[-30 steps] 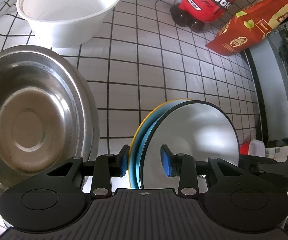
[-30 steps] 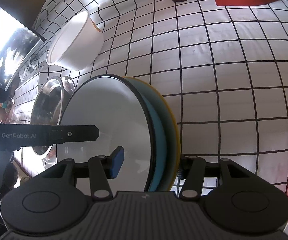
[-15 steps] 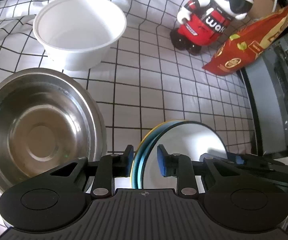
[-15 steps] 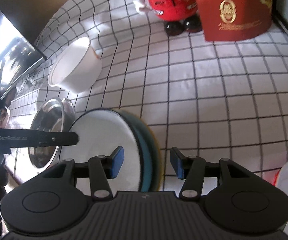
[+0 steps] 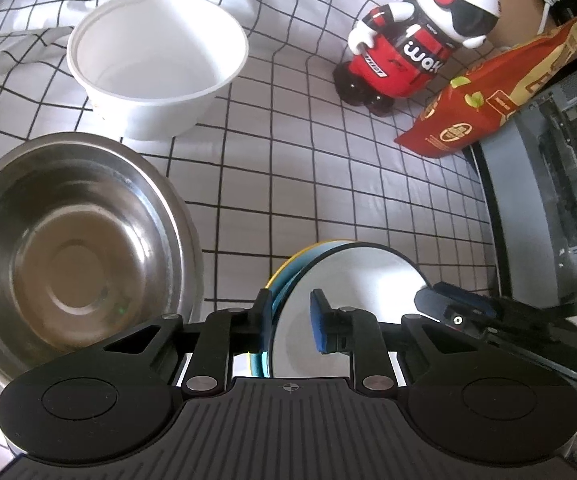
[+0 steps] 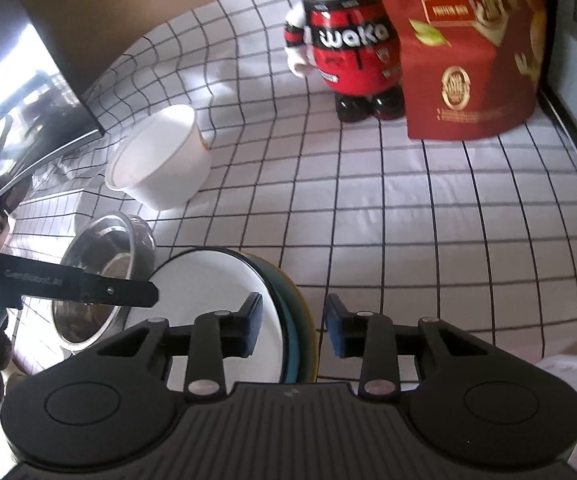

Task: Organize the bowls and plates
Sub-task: 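Swing both tools over to the white plastic bowl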

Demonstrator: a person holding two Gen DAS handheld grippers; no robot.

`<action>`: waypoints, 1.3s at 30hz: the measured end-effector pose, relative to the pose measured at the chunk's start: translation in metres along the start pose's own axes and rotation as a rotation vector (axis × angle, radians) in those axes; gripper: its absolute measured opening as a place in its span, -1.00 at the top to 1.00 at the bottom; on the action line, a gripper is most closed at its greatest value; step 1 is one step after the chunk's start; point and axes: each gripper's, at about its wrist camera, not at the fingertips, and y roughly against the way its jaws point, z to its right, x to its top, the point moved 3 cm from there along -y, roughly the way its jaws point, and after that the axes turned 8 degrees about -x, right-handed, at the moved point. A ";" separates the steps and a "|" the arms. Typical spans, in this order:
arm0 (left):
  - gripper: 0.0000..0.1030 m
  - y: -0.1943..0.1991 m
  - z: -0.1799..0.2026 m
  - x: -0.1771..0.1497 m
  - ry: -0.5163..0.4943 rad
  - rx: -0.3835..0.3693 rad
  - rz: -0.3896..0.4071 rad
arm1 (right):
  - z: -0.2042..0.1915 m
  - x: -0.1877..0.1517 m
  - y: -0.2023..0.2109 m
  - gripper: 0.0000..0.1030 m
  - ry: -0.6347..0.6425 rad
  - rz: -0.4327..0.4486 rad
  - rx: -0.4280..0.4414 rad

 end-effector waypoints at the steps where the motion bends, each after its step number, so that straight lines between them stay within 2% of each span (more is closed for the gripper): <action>1: 0.55 0.000 0.000 0.000 -0.001 0.001 0.000 | -0.001 0.001 0.001 0.43 0.006 0.003 0.004; 6: 0.55 0.000 0.000 0.000 0.005 -0.006 0.004 | -0.007 0.001 -0.004 0.47 0.001 -0.018 0.040; 10: 0.55 0.002 -0.002 0.001 0.015 -0.017 0.005 | -0.014 -0.001 -0.006 0.47 0.022 -0.015 0.022; 15: 0.55 0.026 -0.010 0.012 0.024 -0.036 0.053 | -0.021 0.016 0.006 0.45 0.030 0.008 0.029; 18: 0.55 0.059 -0.019 0.034 0.026 -0.012 0.133 | -0.038 0.046 0.015 0.45 0.012 0.043 0.061; 22: 0.54 0.112 -0.035 0.071 0.035 0.035 0.288 | -0.082 0.102 0.036 0.45 0.055 0.170 0.108; 23: 0.53 0.120 -0.040 0.080 0.036 0.052 0.309 | -0.092 0.115 0.040 0.43 0.073 0.200 0.110; 25: 0.53 0.125 -0.051 0.096 0.033 0.118 0.319 | -0.107 0.138 0.040 0.25 0.097 0.220 0.110; 27: 0.53 0.118 -0.063 0.106 0.025 0.183 0.317 | -0.117 0.154 0.026 0.21 0.110 0.185 0.088; 29: 0.53 0.103 -0.075 0.112 0.021 0.207 0.294 | -0.123 0.158 0.004 0.21 0.117 0.130 0.044; 34: 0.52 0.069 -0.112 0.132 0.106 0.206 0.276 | -0.126 0.157 -0.051 0.21 0.107 0.002 0.023; 39: 0.52 0.044 -0.142 0.150 0.194 0.207 0.254 | -0.127 0.166 -0.097 0.21 0.094 -0.059 -0.003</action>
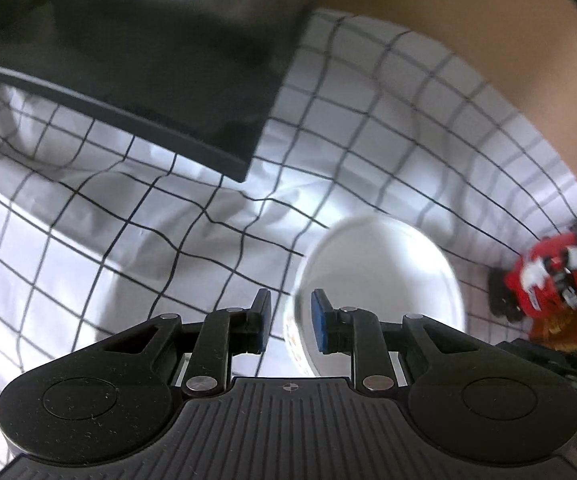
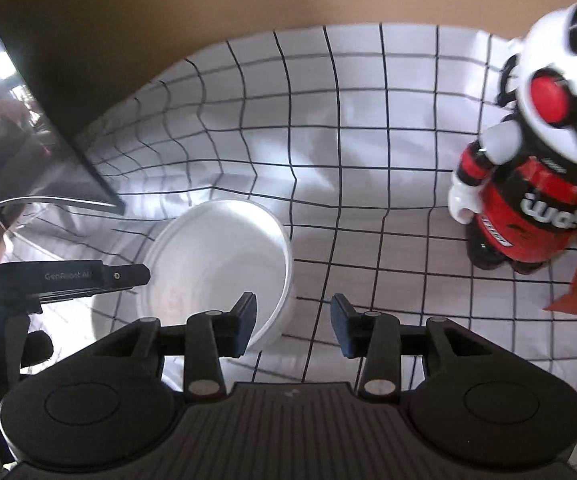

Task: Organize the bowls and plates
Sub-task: 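Swing both tools over to the white plastic bowl, then grip the white bowl rim with the left tool while the right tool grips it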

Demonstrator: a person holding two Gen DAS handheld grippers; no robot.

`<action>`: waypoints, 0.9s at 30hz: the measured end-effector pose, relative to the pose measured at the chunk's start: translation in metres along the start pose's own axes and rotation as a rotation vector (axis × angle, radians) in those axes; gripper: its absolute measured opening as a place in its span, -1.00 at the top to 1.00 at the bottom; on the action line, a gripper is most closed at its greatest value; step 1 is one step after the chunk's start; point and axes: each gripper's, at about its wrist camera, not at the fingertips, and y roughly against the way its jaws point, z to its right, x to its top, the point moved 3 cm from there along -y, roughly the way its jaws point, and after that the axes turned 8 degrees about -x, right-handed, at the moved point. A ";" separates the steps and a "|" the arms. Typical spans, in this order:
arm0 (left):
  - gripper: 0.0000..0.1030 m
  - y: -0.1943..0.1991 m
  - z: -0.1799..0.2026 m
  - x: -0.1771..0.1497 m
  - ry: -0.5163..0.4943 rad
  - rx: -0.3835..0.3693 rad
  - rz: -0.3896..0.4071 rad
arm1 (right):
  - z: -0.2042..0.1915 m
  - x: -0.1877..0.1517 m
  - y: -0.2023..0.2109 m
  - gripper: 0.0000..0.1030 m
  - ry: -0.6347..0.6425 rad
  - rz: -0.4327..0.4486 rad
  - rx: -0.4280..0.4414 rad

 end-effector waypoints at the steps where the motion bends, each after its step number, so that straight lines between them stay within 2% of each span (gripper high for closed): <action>1: 0.52 -0.007 -0.003 0.002 0.013 -0.004 -0.009 | 0.000 0.002 -0.008 0.21 -0.004 -0.011 -0.002; 11: 0.51 -0.036 -0.001 0.003 0.049 -0.044 -0.076 | -0.001 0.005 -0.062 0.22 -0.044 -0.133 0.027; 14: 0.48 -0.035 0.010 0.000 0.033 -0.066 -0.095 | 0.000 0.003 -0.061 0.33 -0.050 -0.147 0.055; 21: 0.48 -0.020 0.061 -0.018 -0.062 -0.119 -0.113 | 0.025 -0.008 -0.015 0.35 -0.056 -0.104 0.070; 27: 0.47 -0.031 0.108 -0.054 -0.142 -0.201 -0.198 | 0.072 -0.039 0.020 0.34 -0.072 -0.063 -0.013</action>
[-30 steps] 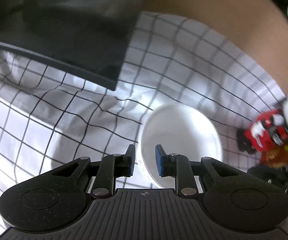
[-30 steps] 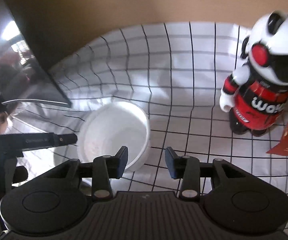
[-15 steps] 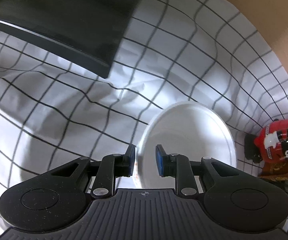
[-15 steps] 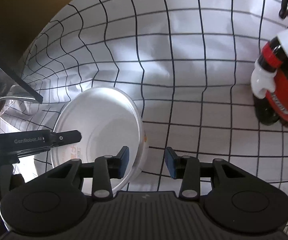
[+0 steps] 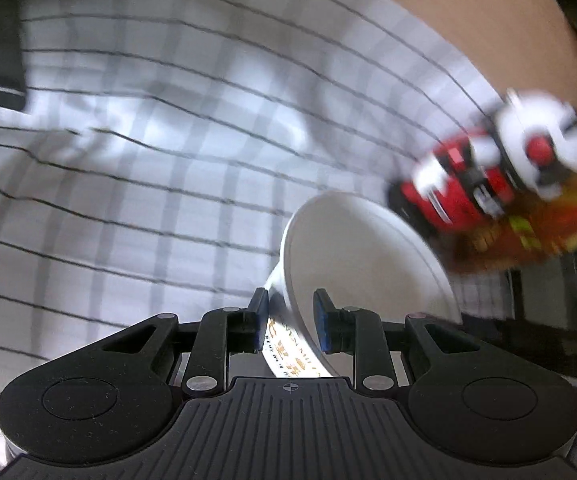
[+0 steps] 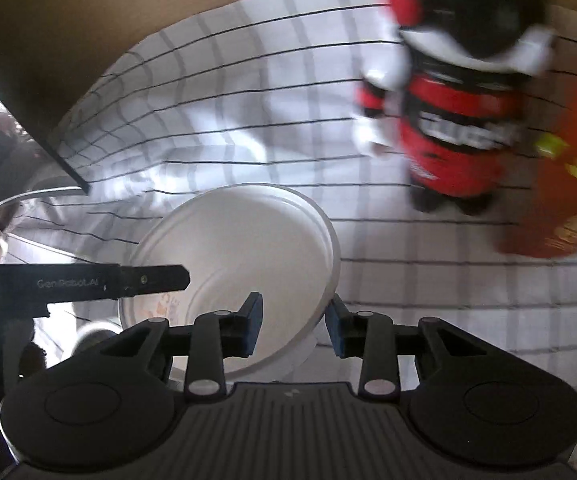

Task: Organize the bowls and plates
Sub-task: 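Grip the white bowl rim with the left tool while the right tool grips it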

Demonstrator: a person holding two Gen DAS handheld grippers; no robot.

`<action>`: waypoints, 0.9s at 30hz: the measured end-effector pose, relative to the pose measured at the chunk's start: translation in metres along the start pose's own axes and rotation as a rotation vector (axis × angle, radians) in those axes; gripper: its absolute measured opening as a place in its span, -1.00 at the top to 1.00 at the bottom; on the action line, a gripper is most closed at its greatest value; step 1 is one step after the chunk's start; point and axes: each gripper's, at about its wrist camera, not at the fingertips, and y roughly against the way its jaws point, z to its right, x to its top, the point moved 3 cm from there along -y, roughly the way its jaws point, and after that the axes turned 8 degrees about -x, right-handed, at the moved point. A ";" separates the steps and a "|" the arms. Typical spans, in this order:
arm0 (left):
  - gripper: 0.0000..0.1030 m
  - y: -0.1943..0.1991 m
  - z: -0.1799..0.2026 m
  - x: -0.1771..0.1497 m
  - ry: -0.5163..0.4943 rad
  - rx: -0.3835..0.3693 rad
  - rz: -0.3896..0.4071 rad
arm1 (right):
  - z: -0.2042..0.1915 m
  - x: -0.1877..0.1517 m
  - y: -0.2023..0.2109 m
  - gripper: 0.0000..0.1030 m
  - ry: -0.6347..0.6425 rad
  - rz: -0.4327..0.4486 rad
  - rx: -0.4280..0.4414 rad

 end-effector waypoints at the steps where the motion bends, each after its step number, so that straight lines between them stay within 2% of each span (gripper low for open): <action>1: 0.47 -0.006 0.006 -0.005 -0.009 -0.007 -0.018 | 0.008 -0.005 0.002 0.34 -0.005 0.002 -0.019; 8: 0.47 -0.048 0.025 -0.031 -0.016 -0.017 -0.117 | 0.050 -0.032 -0.004 0.31 -0.068 -0.030 -0.069; 12: 0.48 -0.059 0.022 -0.032 0.013 -0.024 -0.125 | 0.060 -0.038 -0.016 0.31 -0.096 -0.058 -0.068; 17: 0.47 -0.064 0.021 -0.029 0.002 -0.014 -0.128 | 0.063 -0.043 -0.030 0.31 -0.120 -0.091 -0.050; 23: 0.44 -0.067 0.021 -0.028 0.000 -0.006 -0.126 | 0.062 -0.042 -0.037 0.31 -0.128 -0.105 -0.044; 27: 0.44 -0.062 0.022 -0.026 -0.003 -0.014 -0.095 | 0.063 -0.039 -0.033 0.31 -0.134 -0.088 -0.036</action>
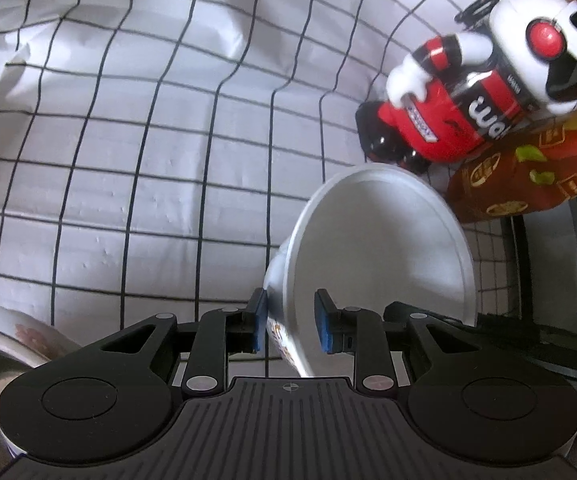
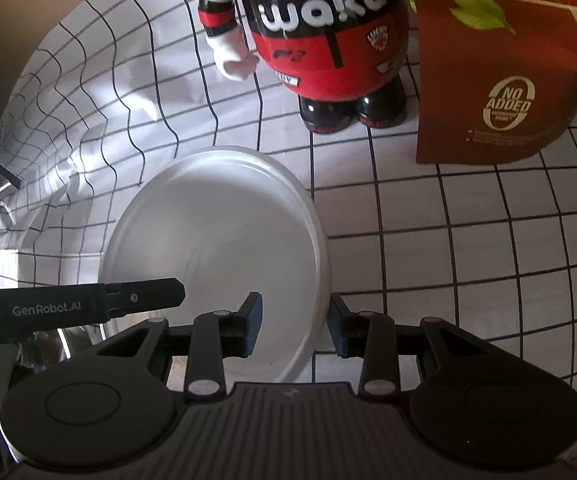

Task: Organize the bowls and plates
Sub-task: 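Grip the white bowl rim with the left tool while the right tool grips it, then carry the white bowl into the blue bowl stack and open both tools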

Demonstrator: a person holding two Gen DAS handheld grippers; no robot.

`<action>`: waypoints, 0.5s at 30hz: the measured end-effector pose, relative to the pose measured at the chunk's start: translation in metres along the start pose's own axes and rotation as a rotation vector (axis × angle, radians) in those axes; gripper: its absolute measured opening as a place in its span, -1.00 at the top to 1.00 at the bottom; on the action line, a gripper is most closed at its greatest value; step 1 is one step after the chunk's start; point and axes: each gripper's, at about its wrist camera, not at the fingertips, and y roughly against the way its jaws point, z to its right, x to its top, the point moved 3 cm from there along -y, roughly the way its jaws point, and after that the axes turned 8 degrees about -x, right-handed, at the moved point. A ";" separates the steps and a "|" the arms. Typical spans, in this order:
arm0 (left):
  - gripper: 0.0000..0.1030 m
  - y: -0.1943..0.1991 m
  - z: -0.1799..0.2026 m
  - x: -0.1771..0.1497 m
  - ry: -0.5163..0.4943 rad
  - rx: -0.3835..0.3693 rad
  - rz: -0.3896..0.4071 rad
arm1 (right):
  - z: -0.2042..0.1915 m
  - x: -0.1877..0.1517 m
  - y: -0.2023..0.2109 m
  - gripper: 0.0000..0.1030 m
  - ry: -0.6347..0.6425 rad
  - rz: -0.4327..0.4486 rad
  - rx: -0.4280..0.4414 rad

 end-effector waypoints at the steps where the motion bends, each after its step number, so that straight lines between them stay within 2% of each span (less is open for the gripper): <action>1: 0.44 0.001 0.000 0.001 0.001 -0.004 0.006 | 0.000 0.001 0.001 0.31 -0.002 0.005 0.004; 15: 0.44 -0.004 -0.004 0.003 0.021 0.015 -0.008 | -0.002 0.002 -0.009 0.31 -0.032 -0.020 0.015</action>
